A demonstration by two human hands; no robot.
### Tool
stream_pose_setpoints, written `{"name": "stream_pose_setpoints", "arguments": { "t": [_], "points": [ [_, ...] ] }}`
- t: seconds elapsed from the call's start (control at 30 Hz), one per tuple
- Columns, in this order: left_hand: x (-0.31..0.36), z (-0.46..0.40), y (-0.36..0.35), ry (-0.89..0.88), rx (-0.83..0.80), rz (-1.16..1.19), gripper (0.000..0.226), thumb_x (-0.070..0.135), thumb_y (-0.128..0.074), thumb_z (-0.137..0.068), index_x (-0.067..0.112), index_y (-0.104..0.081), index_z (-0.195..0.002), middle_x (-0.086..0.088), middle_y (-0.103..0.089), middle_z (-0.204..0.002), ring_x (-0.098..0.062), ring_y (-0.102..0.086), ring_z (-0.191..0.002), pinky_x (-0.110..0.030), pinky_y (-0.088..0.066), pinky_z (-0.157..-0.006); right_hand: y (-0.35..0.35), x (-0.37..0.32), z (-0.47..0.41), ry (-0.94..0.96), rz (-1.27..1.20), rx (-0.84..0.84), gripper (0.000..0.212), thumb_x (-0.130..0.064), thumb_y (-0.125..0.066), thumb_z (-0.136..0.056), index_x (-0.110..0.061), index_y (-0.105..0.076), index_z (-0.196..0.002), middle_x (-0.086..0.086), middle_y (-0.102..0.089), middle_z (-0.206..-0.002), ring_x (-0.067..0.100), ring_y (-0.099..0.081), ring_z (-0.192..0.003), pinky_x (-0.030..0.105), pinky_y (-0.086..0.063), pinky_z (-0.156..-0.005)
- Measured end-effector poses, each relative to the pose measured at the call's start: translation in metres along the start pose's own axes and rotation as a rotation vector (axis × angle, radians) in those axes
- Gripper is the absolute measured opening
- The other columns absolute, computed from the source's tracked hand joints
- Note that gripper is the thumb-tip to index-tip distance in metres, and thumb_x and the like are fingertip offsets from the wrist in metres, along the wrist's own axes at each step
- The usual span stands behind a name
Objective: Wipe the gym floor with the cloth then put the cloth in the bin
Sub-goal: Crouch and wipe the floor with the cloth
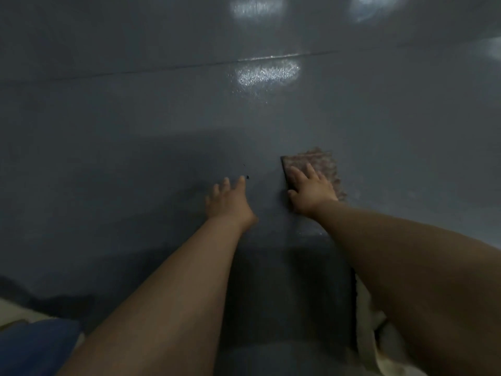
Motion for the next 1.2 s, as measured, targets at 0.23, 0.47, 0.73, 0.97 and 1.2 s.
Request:
{"name": "stream_pose_setpoints", "arguments": {
  "t": [0.23, 0.47, 0.73, 0.97, 1.2],
  "points": [
    [0.058, 0.060, 0.028, -0.053, 0.073, 0.118, 0.077, 0.033, -0.065, -0.086, 0.020, -0.024, -0.149, -0.012, -0.033, -0.149, -0.032, -0.035, -0.135, -0.043, -0.034, -0.110, 0.015, -0.012, 0.074, -0.014, -0.279, -0.010, 0.058, -0.026, -0.044, -0.096, -0.015, -0.022, -0.149, 0.015, -0.022, -0.152, 0.038, -0.029, -0.134, 0.043, -0.030, -0.109],
    [0.087, 0.128, 0.030, -0.067, 0.170, 0.107, 0.057, 0.024, -0.057, -0.091, 0.020, -0.033, -0.143, -0.010, -0.037, -0.146, -0.030, -0.037, -0.133, -0.039, -0.035, -0.108, 0.040, -0.003, 0.122, -0.001, -0.417, 0.098, 0.057, -0.023, -0.046, -0.093, -0.012, -0.027, -0.145, 0.015, -0.015, -0.155, 0.038, -0.026, -0.136, 0.043, -0.029, -0.107],
    [0.095, 0.132, 0.054, -0.161, 0.262, 0.119, 0.053, 0.027, -0.061, -0.086, 0.026, -0.044, -0.136, -0.007, -0.043, -0.140, -0.030, -0.042, -0.128, -0.037, -0.039, -0.104, 0.056, 0.000, 0.136, 0.000, -0.400, 0.163, 0.074, -0.030, -0.058, -0.088, -0.019, -0.019, -0.149, 0.010, -0.011, -0.156, 0.034, -0.022, -0.138, 0.044, -0.027, -0.112],
    [0.119, 0.084, 0.042, -0.140, 0.237, 0.111, 0.043, 0.037, -0.057, -0.089, 0.028, -0.051, -0.130, -0.007, -0.048, -0.136, -0.031, -0.047, -0.123, -0.038, -0.041, -0.101, 0.071, 0.025, 0.113, -0.026, -0.404, 0.167, 0.062, -0.030, -0.045, -0.096, -0.019, -0.016, -0.150, 0.008, -0.003, -0.158, 0.036, -0.019, -0.139, 0.040, -0.025, -0.110],
    [0.143, 0.025, 0.000, -0.105, 0.133, 0.090, 0.047, 0.030, -0.061, -0.086, 0.021, -0.049, -0.130, -0.007, -0.039, -0.141, -0.030, -0.040, -0.127, -0.039, -0.040, -0.103, 0.045, 0.054, 0.059, 0.078, -0.150, 0.086, 0.065, -0.025, -0.043, -0.096, -0.019, -0.009, -0.152, 0.007, 0.005, -0.160, 0.029, -0.008, -0.144, 0.039, -0.021, -0.113]
  ]
}}
Point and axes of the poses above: each hand's wrist, its own z-axis away from the middle knuckle, its own y-axis out of the back of the hand, x = y × z, the point moved 6 cm from there along -z, towards the middle knuckle
